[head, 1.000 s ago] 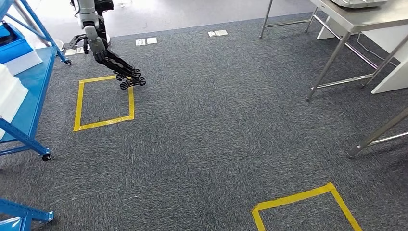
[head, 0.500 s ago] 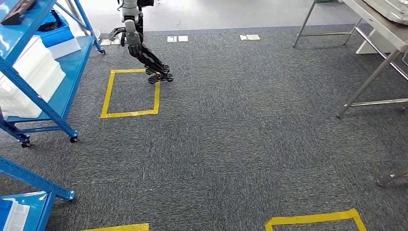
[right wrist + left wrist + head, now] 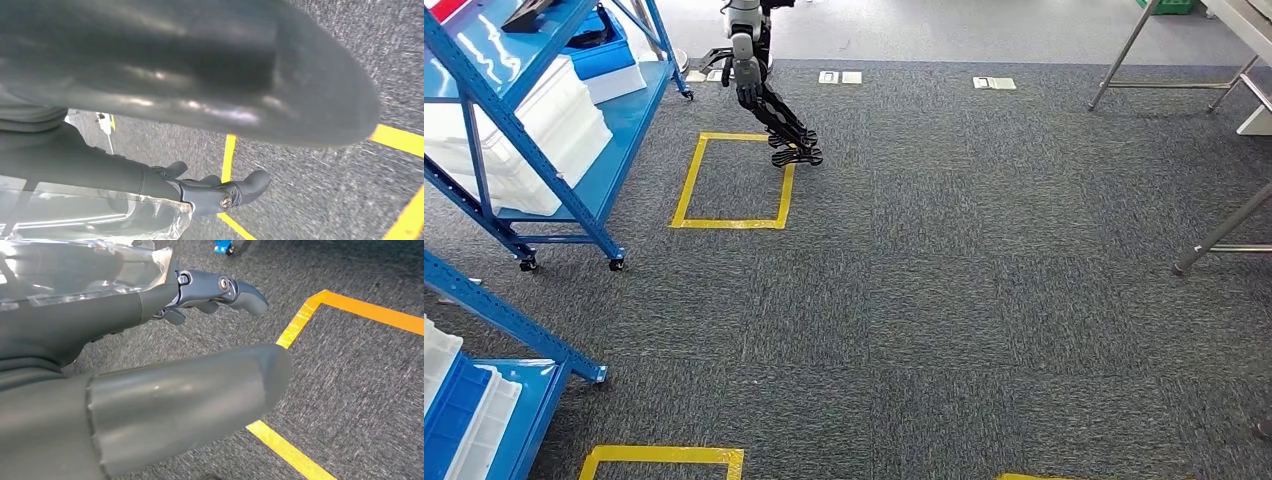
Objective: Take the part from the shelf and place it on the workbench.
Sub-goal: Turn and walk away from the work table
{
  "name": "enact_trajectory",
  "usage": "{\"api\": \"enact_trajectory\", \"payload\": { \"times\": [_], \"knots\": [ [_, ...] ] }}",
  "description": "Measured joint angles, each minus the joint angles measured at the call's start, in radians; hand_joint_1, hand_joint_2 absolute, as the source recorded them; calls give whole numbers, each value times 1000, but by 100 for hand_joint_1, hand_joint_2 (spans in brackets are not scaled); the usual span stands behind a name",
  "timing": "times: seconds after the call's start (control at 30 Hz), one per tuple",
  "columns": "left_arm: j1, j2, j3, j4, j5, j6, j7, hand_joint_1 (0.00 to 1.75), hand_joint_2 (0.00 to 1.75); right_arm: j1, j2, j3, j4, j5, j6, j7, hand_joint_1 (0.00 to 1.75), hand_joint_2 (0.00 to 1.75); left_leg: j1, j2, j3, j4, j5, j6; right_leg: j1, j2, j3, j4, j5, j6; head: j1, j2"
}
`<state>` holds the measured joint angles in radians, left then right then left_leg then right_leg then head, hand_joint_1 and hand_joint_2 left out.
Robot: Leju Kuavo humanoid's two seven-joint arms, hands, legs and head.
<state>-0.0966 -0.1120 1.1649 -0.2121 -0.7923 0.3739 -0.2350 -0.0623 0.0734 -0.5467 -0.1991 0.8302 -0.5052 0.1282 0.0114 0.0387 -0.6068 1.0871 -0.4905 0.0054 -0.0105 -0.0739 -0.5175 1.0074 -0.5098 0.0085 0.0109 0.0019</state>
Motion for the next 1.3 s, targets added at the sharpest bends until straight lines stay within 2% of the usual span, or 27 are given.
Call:
{"api": "enact_trajectory", "payload": {
  "times": [0.03,0.07,0.13,0.2,0.27,0.33,0.37,0.4,0.47,0.5,0.53,0.57,0.63,0.7,0.73,0.77,0.8,0.83,0.87,0.9,0.93,1.0,1.07,1.1,1.17,1.23,1.3],
  "knots": [
    [-2,0,0,0,0,0,0,0,0,0,0,0,0,1,0,0,0,0,-3,12,21,-39,11,4,4,-7,2,0,-3,4,1,0],
    [-3,0,0,0,0,1,0,0,0,-1,0,0,0,1,0,0,0,0,-6,17,29,-57,13,8,8,-14,4,0,-5,9,2,0],
    [-3,0,0,0,0,2,0,0,0,-3,0,0,0,3,0,0,0,0,-10,-2,29,-63,16,20,10,-25,8,-1,-8,18,3,0],
    [-3,-1,1,0,2,2,0,0,0,-5,1,0,0,4,0,0,0,0,-8,-19,34,-74,24,34,7,3,0,27,-27,25,4,0],
    [-5,-1,1,0,4,3,0,0,0,-3,2,0,0,5,0,0,0,0,-6,-37,35,-81,29,44,1,49,-49,130,-79,20,5,0],
    [-6,-1,1,0,5,3,0,0,0,0,2,0,0,6,0,0,0,0,-6,-59,32,-81,31,47,-1,66,-113,260,-128,18,5,0],
    [-5,-1,1,0,6,3,0,0,0,2,2,0,0,7,0,1,0,0,-5,-71,32,-80,31,47,-2,68,-128,288,-132,23,5,0],
    [-4,-1,1,0,7,3,0,0,0,2,2,0,0,8,0,1,0,0,-5,-83,33,-80,31,46,-4,69,-125,279,-121,32,5,0],
    [-3,-3,2,0,7,3,0,0,0,1,1,0,0,8,0,3,0,0,-2,-105,35,-78,31,41,-13,84,-70,158,-62,55,5,0],
    [-4,-3,2,0,7,3,-1,0,0,1,2,0,0,8,0,3,0,0,-3,-116,34,-73,30,35,-17,101,-41,89,-35,61,6,0],
    [-4,-3,2,0,6,3,-1,0,0,1,2,0,0,8,0,3,0,0,-5,-125,33,-71,29,29,-20,113,-20,39,-16,61,5,0],
    [-4,-3,2,0,5,2,-2,0,0,0,2,0,0,7,0,4,0,0,-6,-132,31,-70,29,23,-20,121,-11,13,-7,56,5,0],
    [-1,-2,2,0,1,2,-3,0,0,-1,2,-1,0,6,0,4,0,0,-4,-144,28,-72,31,13,-17,111,-6,6,-3,39,4,0],
    [2,-2,1,0,-3,2,-4,0,0,-2,2,-2,0,5,-1,6,0,0,-2,-117,15,-52,17,4,-19,96,-2,4,3,25,3,0],
    [1,-2,1,0,-4,2,-5,0,0,-1,2,-2,0,5,-2,6,0,0,-1,-94,-1,-17,-6,1,-20,87,-2,3,5,18,2,0],
    [0,-2,1,0,-5,2,-5,0,0,1,2,-3,0,5,-3,7,0,0,-1,-70,-27,38,-38,-1,-17,76,-2,3,5,12,1,0],
    [-1,-2,1,0,-5,2,-5,0,0,3,2,-3,0,6,-4,6,0,0,-1,-58,-57,103,-71,-3,-14,66,-3,3,4,7,1,0],
    [-2,-2,1,0,-6,2,-5,0,0,5,1,-4,0,6,-4,6,0,0,-1,-54,-86,162,-94,-4,-10,54,-3,3,2,3,1,0],
    [-2,-3,1,0,-6,2,-5,0,0,5,1,-5,0,7,-4,7,0,0,-1,-53,-104,198,-102,-5,-8,43,-3,3,1,1,1,0],
    [-1,-3,1,0,-6,2,-5,0,0,5,1,-7,0,9,-4,7,0,0,-1,-51,-105,198,-91,-4,-7,33,-2,3,0,0,1,0],
    [0,-3,1,0,-6,2,-5,0,0,4,1,-8,0,10,-4,7,0,0,-1,-46,-87,162,-65,-2,-6,24,0,3,-1,-1,1,0],
    [-1,-2,2,0,-6,3,-5,0,0,3,2,-8,0,13,-4,9,0,0,-5,-12,-20,34,-7,6,-2,9,4,3,-5,0,0,0],
    [-5,-1,1,0,-6,3,-5,0,0,2,2,-8,0,15,-4,10,0,0,-12,14,21,-46,16,14,5,-5,8,4,-10,7,2,0],
    [-6,-1,1,0,-6,3,-5,0,0,2,2,-8,0,16,-4,12,0,0,-17,14,23,-56,15,17,8,-13,8,3,-12,12,3,0],
    [-5,0,1,0,-6,3,-5,0,0,-1,2,-8,0,21,-4,17,0,0,-17,-6,24,-64,20,27,8,-20,11,4,-15,20,3,0],
    [-5,0,2,0,-5,4,-6,0,0,-2,2,-8,0,25,-4,19,0,0,-12,-23,31,-77,29,39,6,15,-5,43,-39,25,4,0],
    [-7,0,2,0,-5,4,-8,0,0,0,2,-8,0,27,-4,19,0,0,-9,-40,32,-82,34,46,2,56,-59,154,-91,20,6,0]
  ]
}}
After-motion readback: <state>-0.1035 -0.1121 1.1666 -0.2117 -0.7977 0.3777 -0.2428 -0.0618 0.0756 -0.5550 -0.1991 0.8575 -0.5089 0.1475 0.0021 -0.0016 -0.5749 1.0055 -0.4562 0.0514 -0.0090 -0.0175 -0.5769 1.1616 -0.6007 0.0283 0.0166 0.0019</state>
